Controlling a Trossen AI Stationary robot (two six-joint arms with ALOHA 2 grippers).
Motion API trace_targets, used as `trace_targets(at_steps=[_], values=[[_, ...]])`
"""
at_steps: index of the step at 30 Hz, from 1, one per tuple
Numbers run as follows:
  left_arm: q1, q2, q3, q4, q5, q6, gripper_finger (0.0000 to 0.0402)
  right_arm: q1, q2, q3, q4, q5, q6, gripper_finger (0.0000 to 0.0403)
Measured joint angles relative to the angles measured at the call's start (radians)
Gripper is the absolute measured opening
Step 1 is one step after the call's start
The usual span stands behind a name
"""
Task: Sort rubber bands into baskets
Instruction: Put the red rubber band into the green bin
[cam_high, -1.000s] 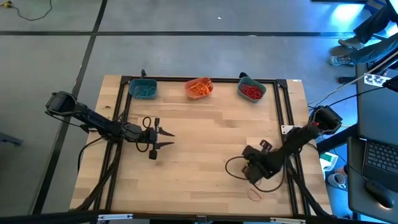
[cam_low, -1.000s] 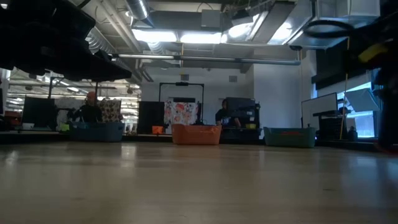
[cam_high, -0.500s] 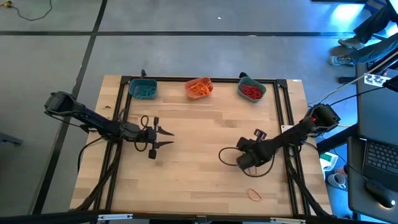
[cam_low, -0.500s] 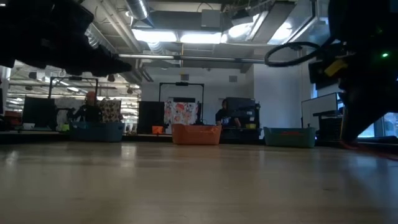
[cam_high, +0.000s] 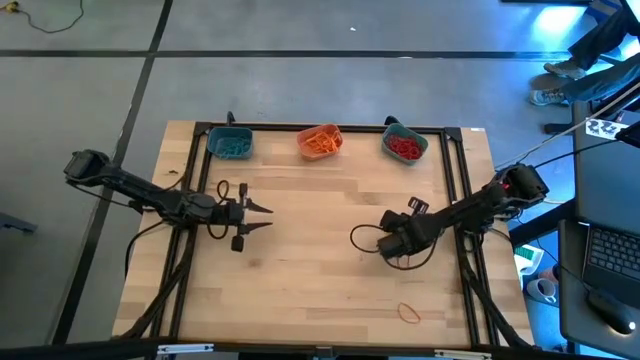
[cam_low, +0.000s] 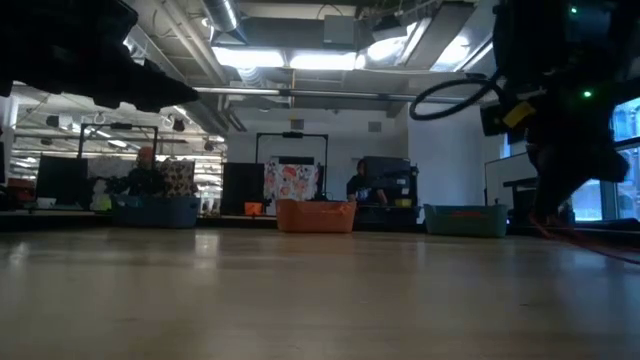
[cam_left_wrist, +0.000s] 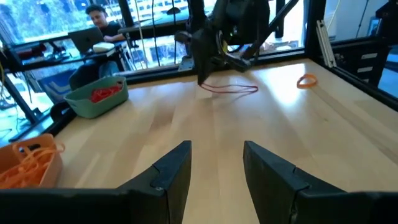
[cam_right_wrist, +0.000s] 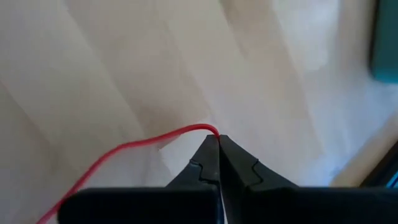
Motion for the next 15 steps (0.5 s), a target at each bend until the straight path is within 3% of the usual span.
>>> trace_targets(at_steps=[15], values=[[0.000,-0.060,0.000,-0.083,-0.019,-0.025,0.0143,-0.024,-0.233,0.000,-0.005,0.185,-0.075,0.0001]])
